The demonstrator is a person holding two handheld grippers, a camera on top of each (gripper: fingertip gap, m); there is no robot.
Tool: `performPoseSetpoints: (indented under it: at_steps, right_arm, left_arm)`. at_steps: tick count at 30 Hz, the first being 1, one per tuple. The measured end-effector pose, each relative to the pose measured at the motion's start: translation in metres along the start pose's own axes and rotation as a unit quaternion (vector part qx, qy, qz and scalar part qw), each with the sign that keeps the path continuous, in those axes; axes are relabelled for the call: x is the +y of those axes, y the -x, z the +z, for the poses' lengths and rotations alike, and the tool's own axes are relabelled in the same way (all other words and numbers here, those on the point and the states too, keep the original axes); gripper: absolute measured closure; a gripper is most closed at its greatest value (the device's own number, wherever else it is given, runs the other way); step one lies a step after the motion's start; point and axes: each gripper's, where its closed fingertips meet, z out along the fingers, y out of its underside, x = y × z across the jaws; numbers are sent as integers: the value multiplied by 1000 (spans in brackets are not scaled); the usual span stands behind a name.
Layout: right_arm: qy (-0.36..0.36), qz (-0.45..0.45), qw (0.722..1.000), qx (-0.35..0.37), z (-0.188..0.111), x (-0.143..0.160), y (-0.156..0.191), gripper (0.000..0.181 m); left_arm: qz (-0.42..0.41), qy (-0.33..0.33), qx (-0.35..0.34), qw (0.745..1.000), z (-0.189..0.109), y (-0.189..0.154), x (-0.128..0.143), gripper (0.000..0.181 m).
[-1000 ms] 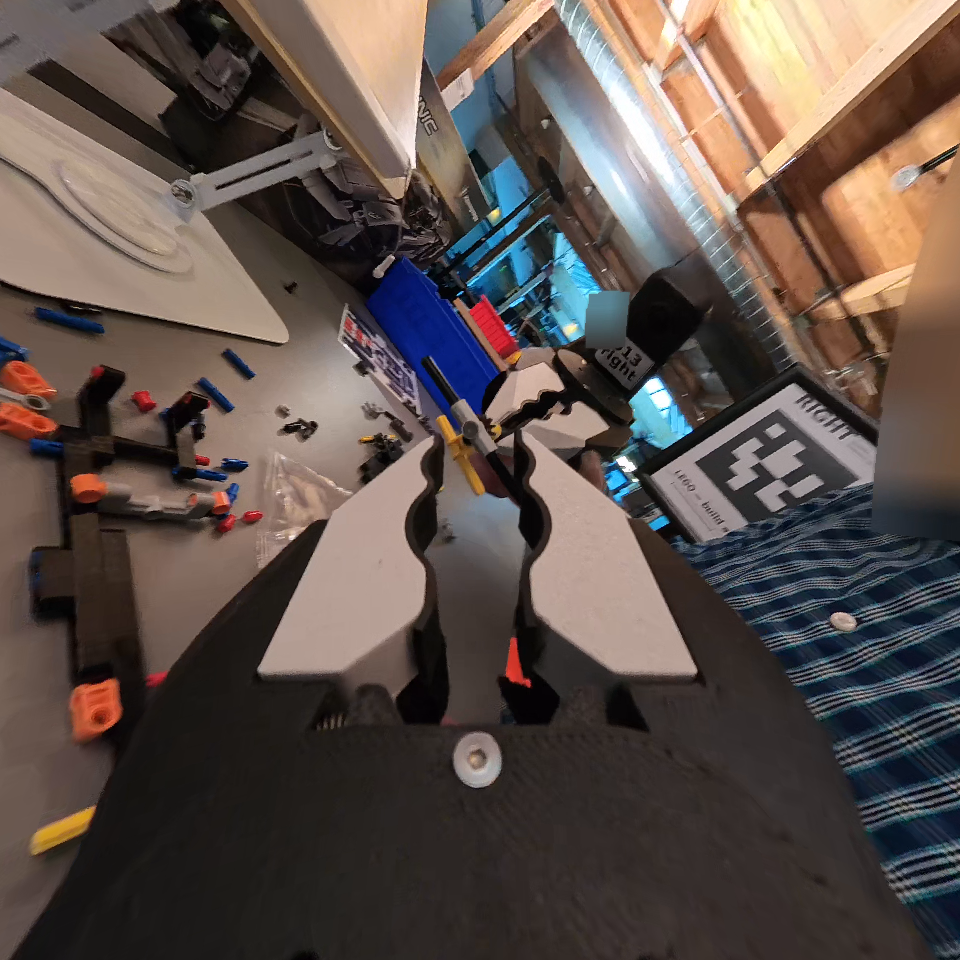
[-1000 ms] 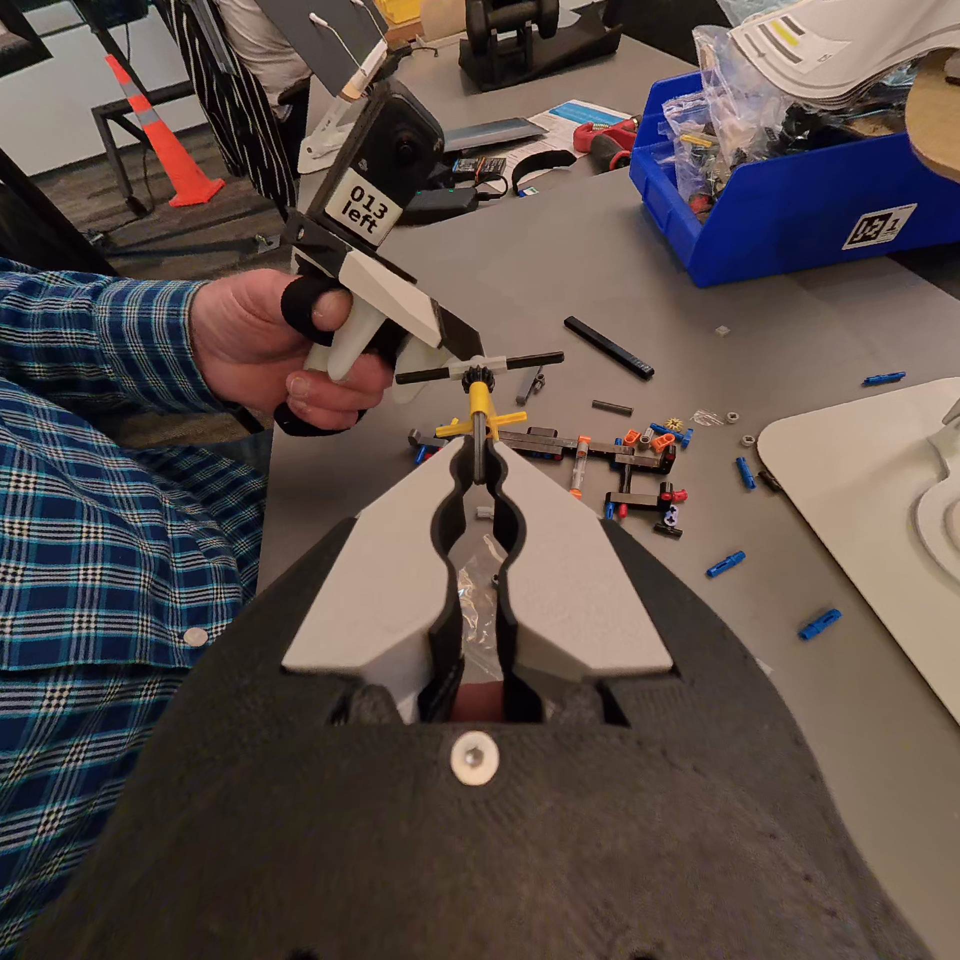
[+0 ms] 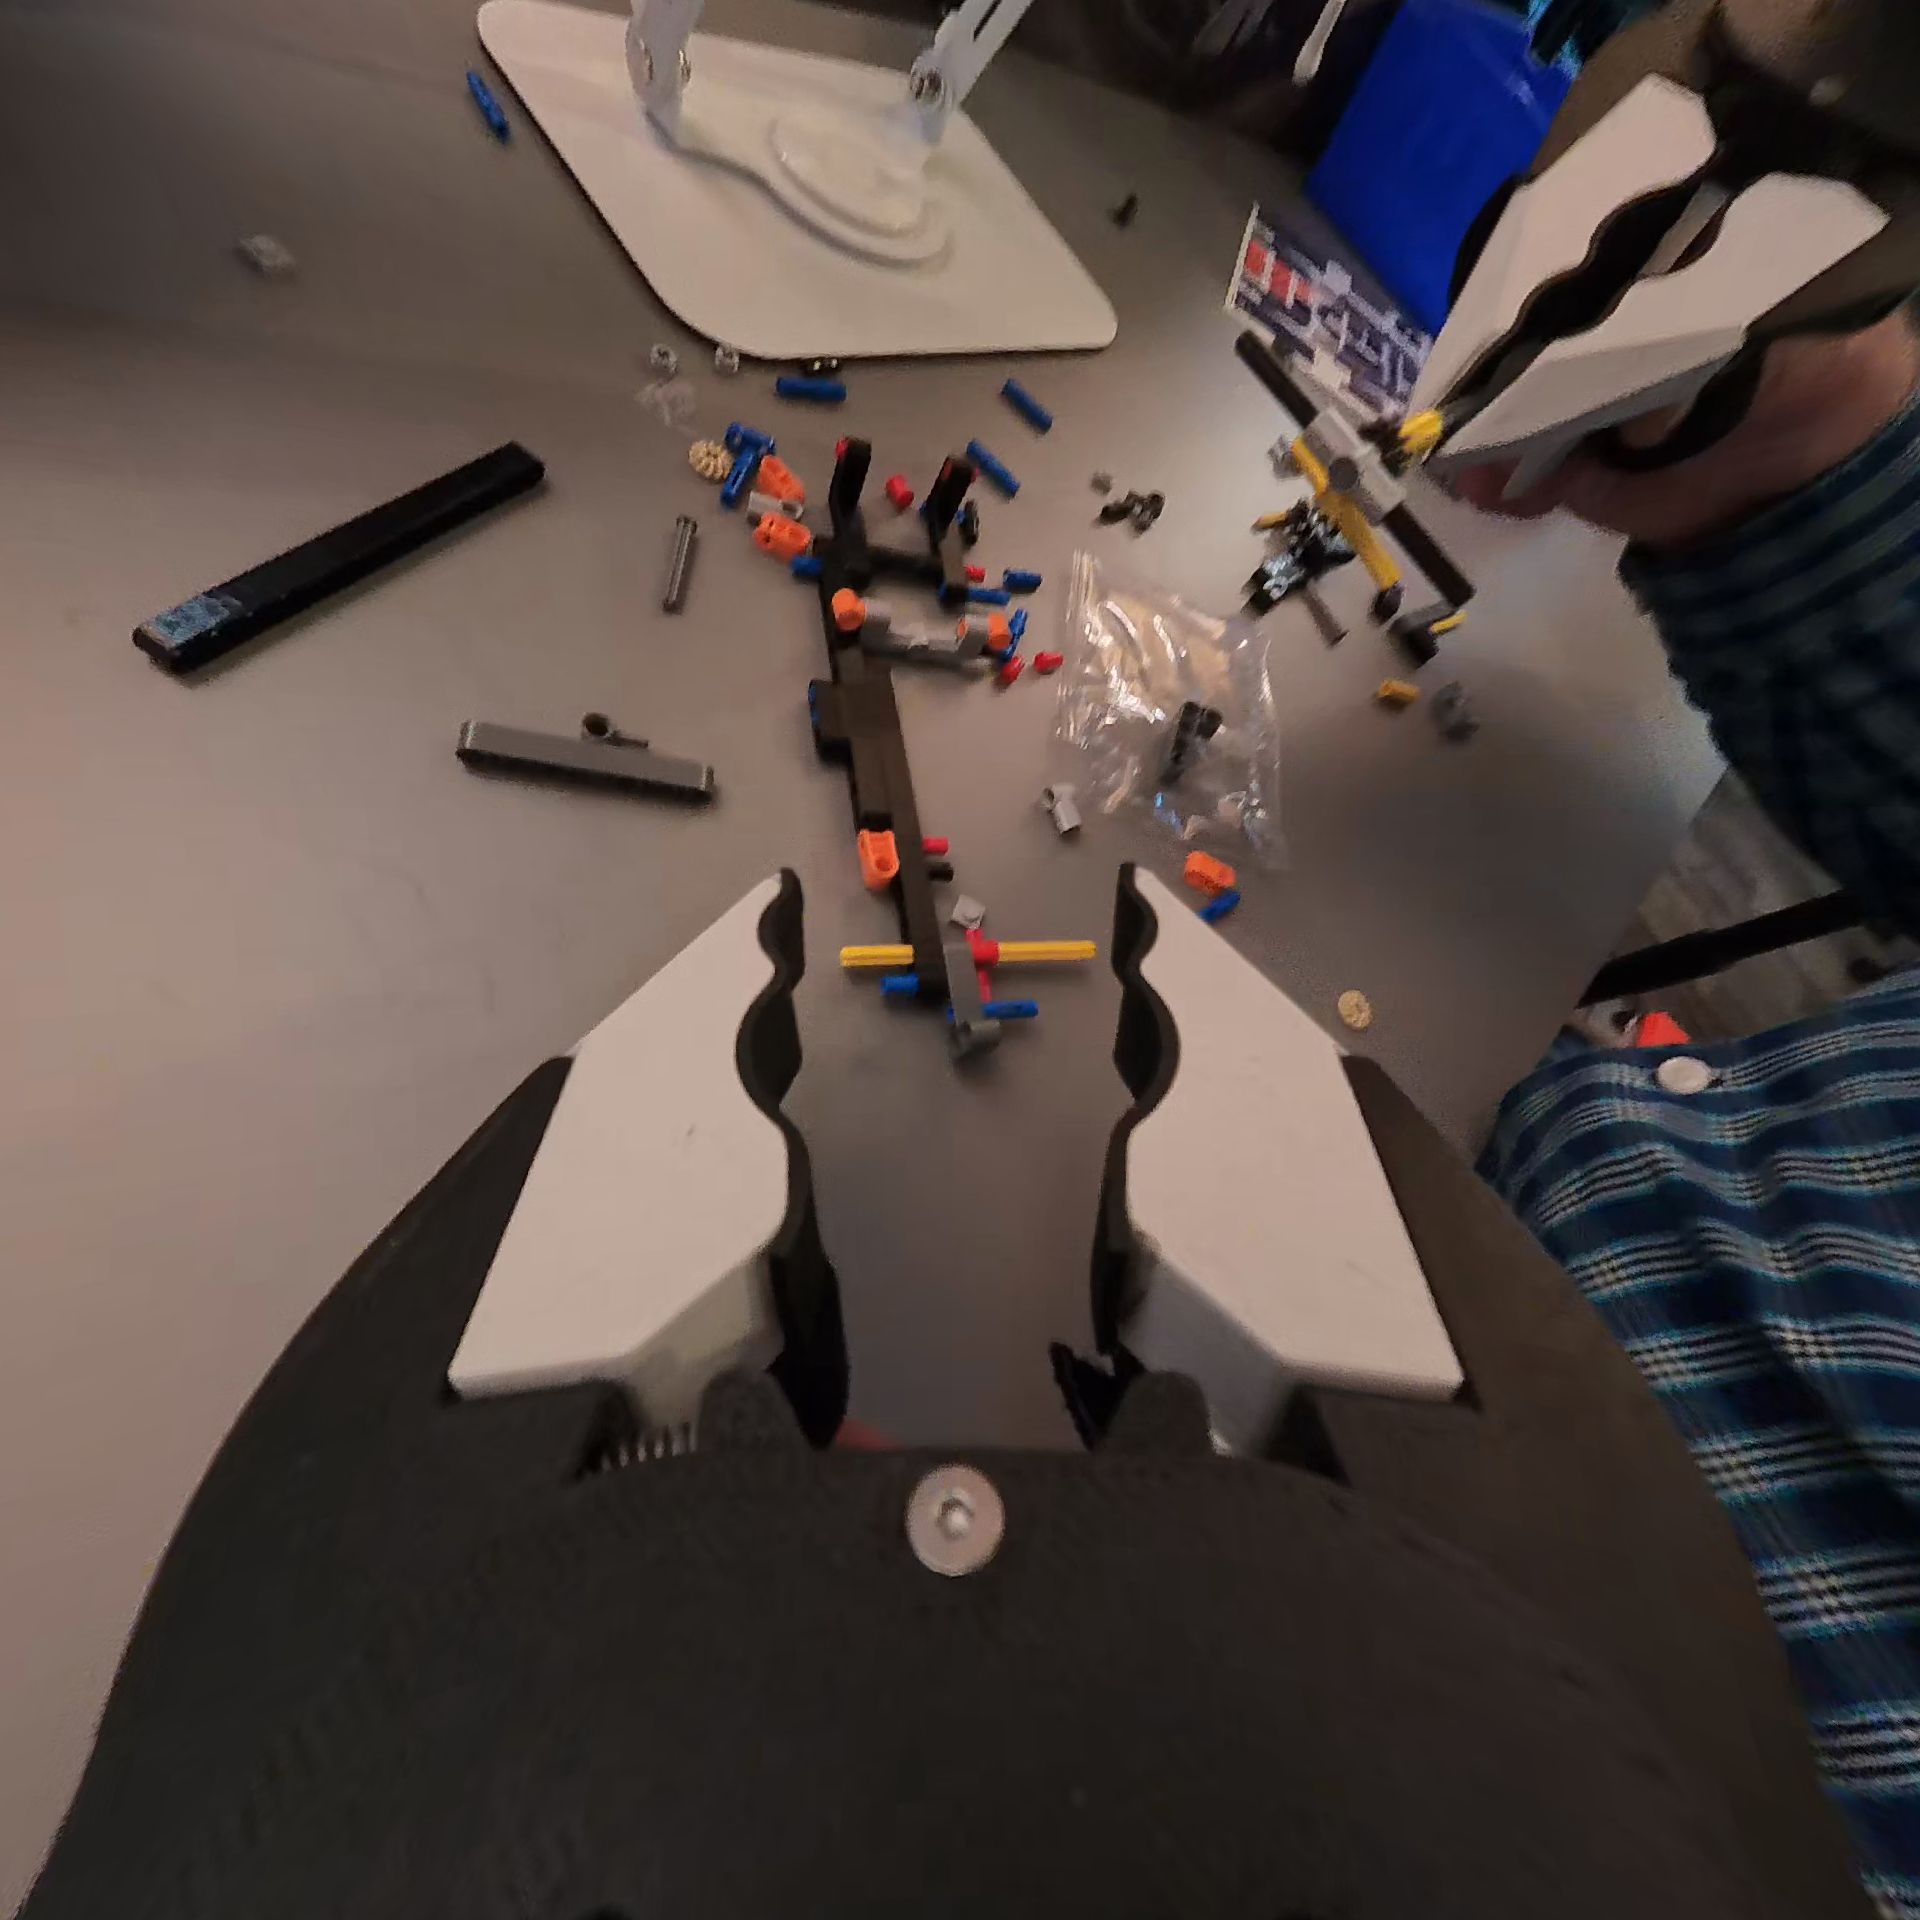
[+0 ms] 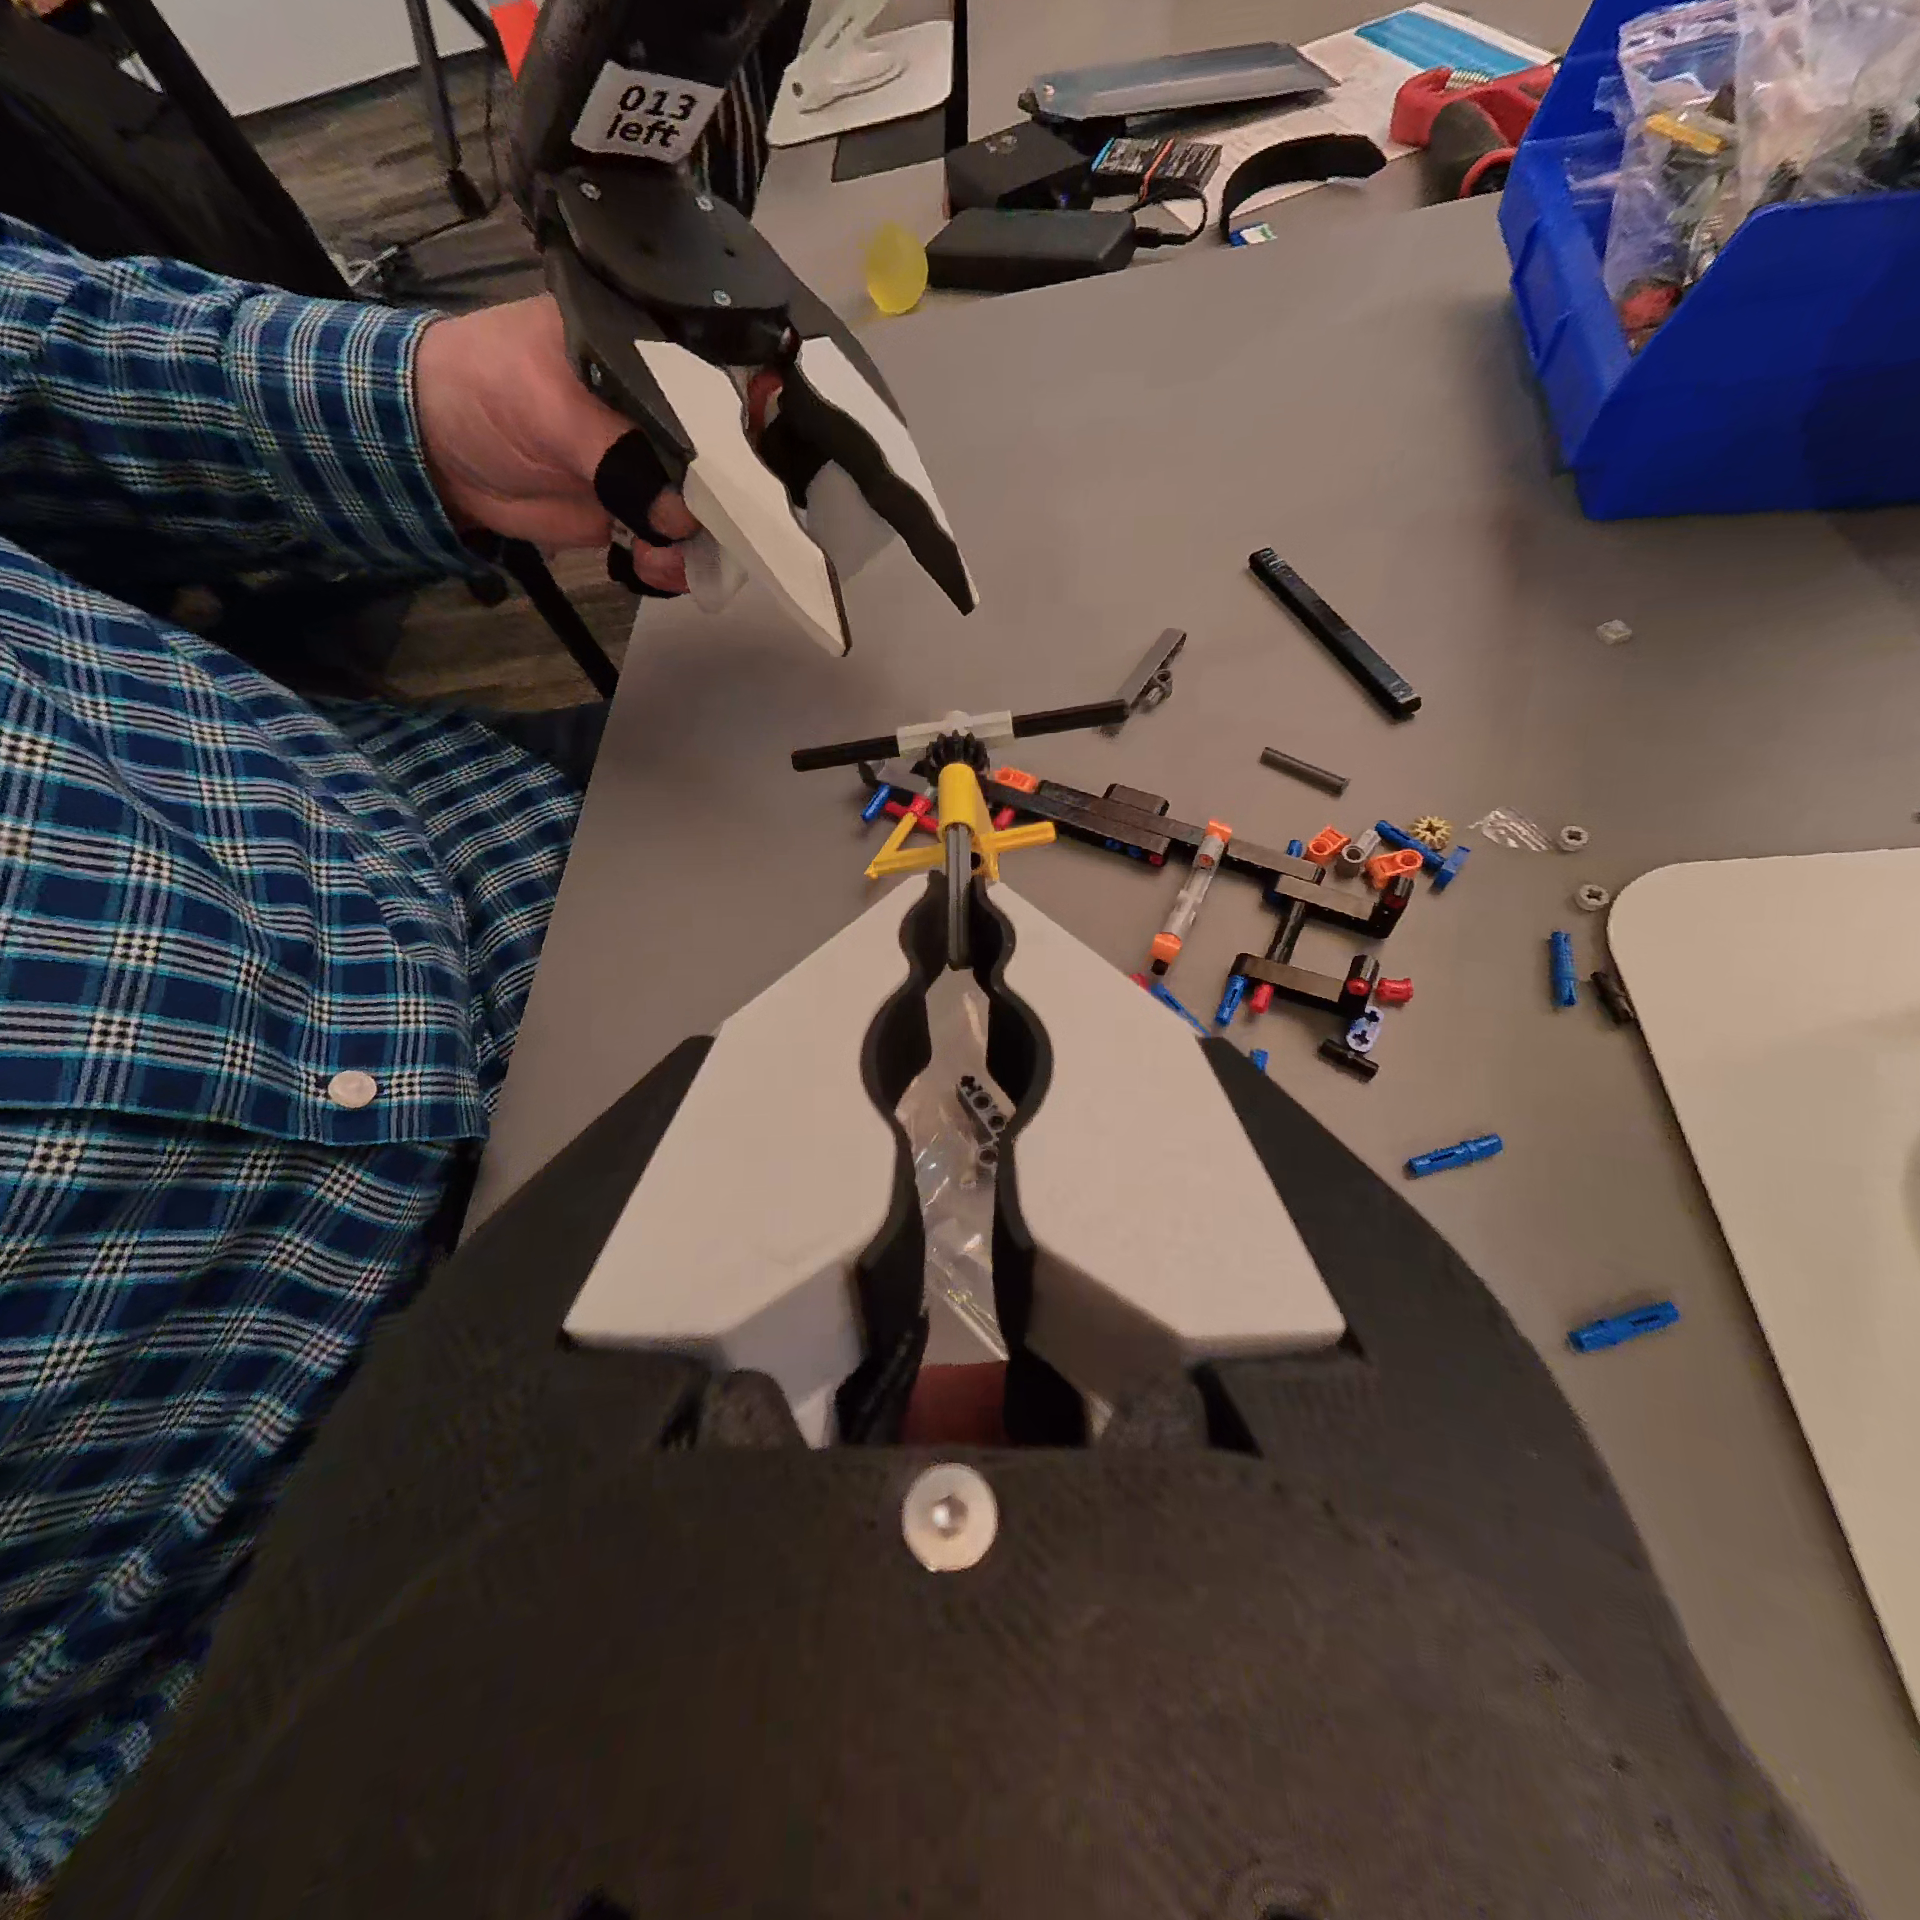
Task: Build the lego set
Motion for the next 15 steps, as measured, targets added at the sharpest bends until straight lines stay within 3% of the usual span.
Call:
performPoseSetpoints:
  at_steps: [15]
  right_arm:
    - [80, -44, 992, -83, 28, 19, 10, 180]
  left_arm:
    - [144, 130, -68, 979, 27, 1, 41, 127]
